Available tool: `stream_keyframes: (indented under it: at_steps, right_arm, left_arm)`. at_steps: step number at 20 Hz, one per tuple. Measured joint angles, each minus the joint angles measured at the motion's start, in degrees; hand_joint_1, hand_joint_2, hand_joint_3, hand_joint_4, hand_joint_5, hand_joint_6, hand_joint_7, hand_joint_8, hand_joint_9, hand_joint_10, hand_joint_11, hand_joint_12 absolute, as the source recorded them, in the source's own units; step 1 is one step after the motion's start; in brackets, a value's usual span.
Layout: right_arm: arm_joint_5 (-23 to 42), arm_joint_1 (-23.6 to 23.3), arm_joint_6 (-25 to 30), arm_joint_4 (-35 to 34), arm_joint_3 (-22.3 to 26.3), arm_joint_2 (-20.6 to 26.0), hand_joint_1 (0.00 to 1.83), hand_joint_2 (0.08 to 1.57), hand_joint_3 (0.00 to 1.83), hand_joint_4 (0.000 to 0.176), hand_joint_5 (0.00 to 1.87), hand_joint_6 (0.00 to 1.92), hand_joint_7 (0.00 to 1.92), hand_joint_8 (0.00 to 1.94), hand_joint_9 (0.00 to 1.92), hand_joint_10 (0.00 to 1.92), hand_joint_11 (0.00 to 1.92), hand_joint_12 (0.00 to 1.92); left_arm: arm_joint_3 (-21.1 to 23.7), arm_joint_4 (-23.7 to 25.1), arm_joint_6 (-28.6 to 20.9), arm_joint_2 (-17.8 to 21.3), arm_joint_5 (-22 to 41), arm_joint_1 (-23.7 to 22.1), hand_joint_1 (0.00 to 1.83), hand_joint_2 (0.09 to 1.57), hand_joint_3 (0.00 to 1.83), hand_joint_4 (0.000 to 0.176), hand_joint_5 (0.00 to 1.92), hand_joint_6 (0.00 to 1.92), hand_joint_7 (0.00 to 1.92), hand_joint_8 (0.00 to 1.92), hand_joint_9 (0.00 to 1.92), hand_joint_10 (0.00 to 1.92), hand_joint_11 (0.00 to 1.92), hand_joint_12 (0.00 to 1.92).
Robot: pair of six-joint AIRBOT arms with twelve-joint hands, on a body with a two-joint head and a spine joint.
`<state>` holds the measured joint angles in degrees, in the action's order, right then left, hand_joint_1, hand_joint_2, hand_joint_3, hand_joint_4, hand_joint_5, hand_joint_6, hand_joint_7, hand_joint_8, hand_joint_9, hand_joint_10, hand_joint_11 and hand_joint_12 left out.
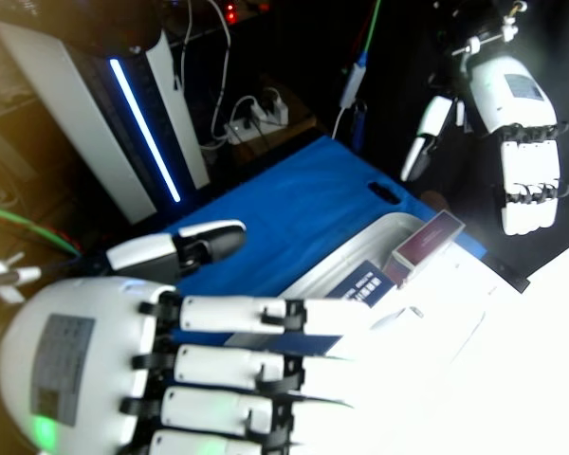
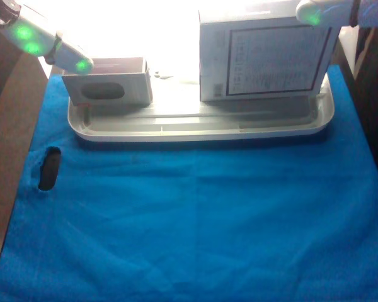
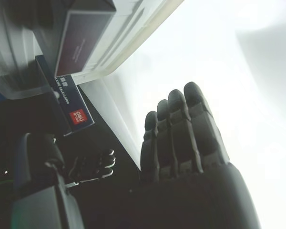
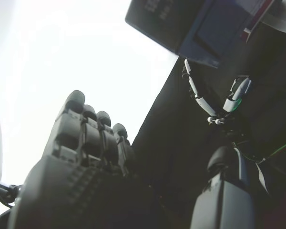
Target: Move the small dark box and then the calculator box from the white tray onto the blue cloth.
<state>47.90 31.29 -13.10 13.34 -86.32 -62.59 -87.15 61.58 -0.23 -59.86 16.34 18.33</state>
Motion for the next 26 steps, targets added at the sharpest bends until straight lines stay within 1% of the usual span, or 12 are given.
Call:
stream_keyframes:
  at_steps: [1,2,3,4,6,10,11,15,19,21,23,26]
  right_arm:
    - [0.0,0.0,0.0,0.1,0.0,0.0,0.44,0.89,0.00,0.027,0.04,0.00,0.00,0.00,0.00,0.00,0.00,0.21]
    - [0.0,0.0,0.0,0.1,0.2,0.0,0.41,0.88,0.00,0.032,0.04,0.00,0.00,0.00,0.00,0.00,0.00,0.19]
    - [-0.1,0.0,0.0,0.1,0.2,0.0,0.39,0.87,0.00,0.036,0.04,0.00,0.00,0.00,0.00,0.00,0.00,0.19]
    - [-0.1,0.0,0.0,0.2,0.2,0.0,0.39,0.85,0.00,0.046,0.04,0.00,0.00,0.00,0.00,0.00,0.00,0.21]
    - [0.1,0.0,0.0,0.5,0.4,0.0,0.39,0.87,0.00,0.058,0.03,0.00,0.00,0.00,0.00,0.00,0.00,0.22]
    - [0.0,0.0,0.0,0.4,0.4,0.0,0.38,0.90,0.00,0.032,0.00,0.00,0.00,0.00,0.00,0.00,0.00,0.16]
    - [0.2,0.0,0.0,0.5,0.5,0.0,0.38,0.90,0.00,0.036,0.00,0.00,0.00,0.00,0.00,0.00,0.00,0.16]
    - [0.1,0.0,0.0,0.5,0.5,0.0,0.35,0.90,0.00,0.031,0.01,0.00,0.01,0.00,0.01,0.00,0.00,0.17]
    - [0.1,0.0,0.0,0.5,0.5,0.0,0.33,0.89,0.00,0.006,0.01,0.00,0.02,0.00,0.00,0.00,0.00,0.14]
    - [0.2,0.0,0.0,0.6,0.5,0.0,0.31,0.88,0.00,0.015,0.03,0.01,0.04,0.01,0.01,0.00,0.00,0.14]
    - [0.1,0.0,0.0,0.7,0.5,-0.1,0.31,0.89,0.00,0.022,0.02,0.00,0.04,0.01,0.04,0.00,0.00,0.31]
    - [0.1,0.0,0.0,0.7,0.5,-0.3,0.32,0.91,0.00,0.017,0.00,0.00,0.02,0.00,0.00,0.00,0.00,0.12]
  left_arm:
    - [0.0,0.1,0.0,-0.2,-0.2,0.5,0.82,0.72,0.00,0.017,0.35,0.00,0.41,0.00,0.36,0.01,0.18,0.13]
    - [0.0,0.8,0.0,-0.3,-0.5,0.8,0.80,0.74,0.00,0.000,0.31,0.00,0.40,0.00,0.37,0.00,0.11,0.34]
    - [0.0,1.8,-0.7,-0.6,-0.9,0.8,0.78,0.75,0.00,0.000,0.30,0.00,0.40,0.00,0.38,0.00,0.02,0.61]
    - [-0.9,5.1,-4.3,-1.2,-0.6,0.8,0.78,0.76,0.00,0.000,0.31,0.01,0.40,0.00,0.39,0.00,0.00,0.71]
    - [-2.9,8.8,-11.8,-2.4,0.2,2.2,0.76,0.74,0.00,0.000,0.32,0.01,0.37,0.01,0.30,0.00,0.00,0.61]
    - [-4.4,9.2,-13.0,-4.1,0.4,4.2,0.77,0.68,0.00,0.000,0.33,0.01,0.35,0.00,0.24,0.00,0.00,0.48]
    - [-4.9,9.2,-13.0,-4.6,0.3,4.5,0.78,0.67,0.00,0.006,0.34,0.01,0.35,0.00,0.20,0.01,0.00,0.35]
    - [-6.0,9.7,-13.1,-6.3,-0.3,5.9,0.78,0.70,0.00,0.025,0.32,0.00,0.31,0.00,0.16,0.00,0.00,0.16]
    - [-7.1,9.6,-13.2,-7.2,-1.2,6.7,0.80,0.69,0.00,0.020,0.35,0.01,0.31,0.00,0.19,0.01,0.05,0.16]
    - [-7.9,9.6,-13.4,-7.9,-1.6,7.1,0.82,0.77,0.01,0.000,0.36,0.00,0.34,0.00,0.24,0.01,0.10,0.18]
    - [-8.3,9.6,-13.4,-8.5,-2.4,7.1,0.86,0.84,0.01,0.000,0.37,0.00,0.39,0.00,0.30,0.01,0.15,0.23]
    - [-9.5,9.3,-13.5,-9.3,-3.5,7.2,1.08,0.92,0.00,0.000,0.68,0.01,0.71,0.01,0.59,0.01,0.35,0.33]
